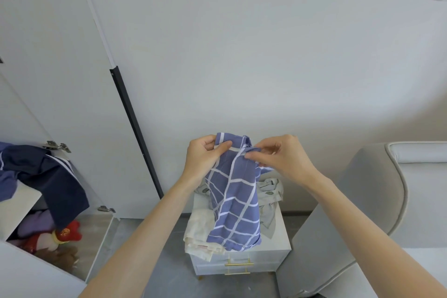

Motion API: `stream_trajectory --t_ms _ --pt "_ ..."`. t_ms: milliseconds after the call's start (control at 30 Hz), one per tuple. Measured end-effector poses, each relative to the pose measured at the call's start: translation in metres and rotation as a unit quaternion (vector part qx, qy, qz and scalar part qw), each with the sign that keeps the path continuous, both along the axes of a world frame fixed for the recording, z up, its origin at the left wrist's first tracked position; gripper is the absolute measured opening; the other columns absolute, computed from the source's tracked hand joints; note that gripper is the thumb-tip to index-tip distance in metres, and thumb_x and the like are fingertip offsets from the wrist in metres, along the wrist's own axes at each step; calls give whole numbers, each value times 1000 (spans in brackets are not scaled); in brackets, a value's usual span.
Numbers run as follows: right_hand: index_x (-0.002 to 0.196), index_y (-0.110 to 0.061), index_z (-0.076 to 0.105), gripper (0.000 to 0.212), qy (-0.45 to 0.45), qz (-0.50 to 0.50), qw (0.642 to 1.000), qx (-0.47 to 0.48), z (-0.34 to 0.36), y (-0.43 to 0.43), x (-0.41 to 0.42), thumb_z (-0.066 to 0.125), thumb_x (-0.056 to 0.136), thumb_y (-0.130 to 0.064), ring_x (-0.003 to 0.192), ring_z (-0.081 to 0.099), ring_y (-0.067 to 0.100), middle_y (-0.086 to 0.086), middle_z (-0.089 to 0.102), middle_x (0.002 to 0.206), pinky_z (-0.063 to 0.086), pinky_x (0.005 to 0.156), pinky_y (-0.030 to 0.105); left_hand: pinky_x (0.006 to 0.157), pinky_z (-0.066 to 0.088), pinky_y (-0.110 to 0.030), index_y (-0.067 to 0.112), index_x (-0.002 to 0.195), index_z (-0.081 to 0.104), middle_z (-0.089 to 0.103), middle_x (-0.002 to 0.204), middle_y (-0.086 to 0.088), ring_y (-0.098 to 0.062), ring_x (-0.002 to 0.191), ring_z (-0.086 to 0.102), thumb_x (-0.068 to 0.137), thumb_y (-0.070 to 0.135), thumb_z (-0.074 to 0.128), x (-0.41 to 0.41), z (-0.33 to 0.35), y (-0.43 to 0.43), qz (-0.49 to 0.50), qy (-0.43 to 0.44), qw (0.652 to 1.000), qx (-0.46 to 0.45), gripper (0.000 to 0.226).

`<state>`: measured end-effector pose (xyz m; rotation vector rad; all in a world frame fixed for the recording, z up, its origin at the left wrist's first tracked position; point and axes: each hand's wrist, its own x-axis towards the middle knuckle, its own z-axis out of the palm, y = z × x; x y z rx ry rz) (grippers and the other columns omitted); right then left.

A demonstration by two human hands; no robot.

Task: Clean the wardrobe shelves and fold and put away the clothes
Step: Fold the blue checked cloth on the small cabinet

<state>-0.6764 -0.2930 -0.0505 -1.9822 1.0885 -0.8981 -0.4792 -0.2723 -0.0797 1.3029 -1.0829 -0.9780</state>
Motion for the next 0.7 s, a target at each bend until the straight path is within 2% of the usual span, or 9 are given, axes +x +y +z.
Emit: stream_trajectory --t_ms 33,100,167,200,267,333,400,600,700 --pt "81 -22 79 9 15 -14 999 -50 0 -2 2 81 76 -29 62 61 8 -8 68 70 49 60 25 76 57 -42 7 95 73 75 85 -9 -25 79 71 84 14 73 -1 1 0 7 4 1000 0 13" --pt "82 -25 78 6 27 -21 993 -116 3 -5 7 79 78 -30 73 52 6 -12 59 81 41 65 17 71 56 -42 7 93 70 75 80 -11 -30 76 71 83 16 74 -3 3 0 19 5 1000 4 14" --pt "82 -26 73 3 19 3 995 -101 7 -6 12 73 85 -26 86 56 7 -11 62 88 44 73 17 66 55 -42 4 89 66 74 77 -13 -35 73 70 83 19 75 -5 3 -1 23 5 1000 9 18" --pt "81 -25 70 8 11 12 997 -71 9 -5 15 69 88 -25 84 59 11 -7 66 85 47 73 22 63 54 -39 3 87 65 74 77 -15 -33 70 69 82 19 75 -6 4 -1 24 12 1000 11 20" --pt "81 -20 66 13 -6 18 999 -27 8 -5 21 64 92 -26 67 57 17 2 67 73 44 62 30 58 50 -30 -2 88 64 73 76 -16 -24 65 66 82 17 75 -9 7 -1 21 23 999 20 23" --pt "82 -18 65 15 -5 13 1000 -17 6 -7 26 62 93 -28 55 46 14 9 64 68 36 55 26 54 50 -24 -1 92 65 72 72 -12 -19 62 65 83 12 73 -11 10 0 7 31 999 35 18" --pt "81 -17 64 17 3 0 1000 -18 2 -10 30 62 93 -29 55 43 11 12 62 67 33 53 22 53 51 -22 5 90 68 71 70 -5 -16 60 65 86 10 68 -12 12 1 -17 48 998 46 6" --pt "74 -14 64 21 0 -33 999 -29 -2 -16 35 67 88 -28 60 51 20 5 63 66 34 52 19 72 54 -30 11 97 72 72 85 -5 -17 79 67 97 24 55 -9 15 6 -62 66 995 28 21" --pt "72 -11 63 23 -7 -44 999 -28 -2 -18 37 68 87 -27 57 47 14 6 63 65 34 52 19 84 51 -40 19 100 74 70 99 -19 -28 91 66 100 35 47 -5 13 7 -86 80 993 26 32"
